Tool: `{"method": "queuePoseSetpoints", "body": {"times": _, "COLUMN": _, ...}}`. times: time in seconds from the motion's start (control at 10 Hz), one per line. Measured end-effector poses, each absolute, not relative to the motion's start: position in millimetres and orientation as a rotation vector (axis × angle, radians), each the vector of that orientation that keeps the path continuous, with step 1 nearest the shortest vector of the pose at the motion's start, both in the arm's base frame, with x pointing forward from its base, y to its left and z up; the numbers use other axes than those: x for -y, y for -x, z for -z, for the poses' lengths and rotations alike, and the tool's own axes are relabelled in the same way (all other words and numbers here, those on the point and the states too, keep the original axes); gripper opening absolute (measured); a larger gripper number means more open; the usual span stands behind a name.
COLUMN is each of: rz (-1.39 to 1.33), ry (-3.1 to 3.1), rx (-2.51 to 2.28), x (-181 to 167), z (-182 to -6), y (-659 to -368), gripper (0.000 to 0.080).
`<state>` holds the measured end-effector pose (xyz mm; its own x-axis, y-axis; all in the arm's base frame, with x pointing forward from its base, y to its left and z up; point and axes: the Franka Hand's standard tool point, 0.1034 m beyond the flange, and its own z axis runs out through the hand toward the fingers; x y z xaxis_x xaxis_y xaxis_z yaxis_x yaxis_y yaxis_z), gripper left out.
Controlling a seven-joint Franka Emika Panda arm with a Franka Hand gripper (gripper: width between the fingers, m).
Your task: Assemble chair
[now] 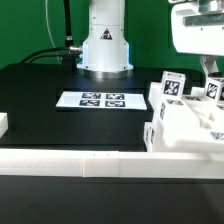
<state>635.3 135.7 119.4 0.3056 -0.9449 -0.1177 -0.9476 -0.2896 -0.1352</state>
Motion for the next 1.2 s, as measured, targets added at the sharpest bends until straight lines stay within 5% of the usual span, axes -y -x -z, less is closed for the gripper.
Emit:
{"method": "queuePoseSetpoints", "body": {"times": 0.2, "rz": -0.011, "ry": 2.469, "rx": -1.639, "x": -134.6, "z": -119.3, "y": -635.3, "gripper": 0.0584}}
{"method": "queuePoseSetpoints", "body": {"times": 0.5, "rz": 0.021, "ry": 2.640, "rx": -1.350, "x": -135.5, "z": -120.2, "y": -636.4, "gripper": 0.0645}}
{"method": "queuePoseSetpoints", "body": {"times": 1.2, "rz": 0.149, "ry": 2.990, "rx": -0.334, "x": -118.6, "z": -114.3, "y": -637.4, "gripper": 0.0649}}
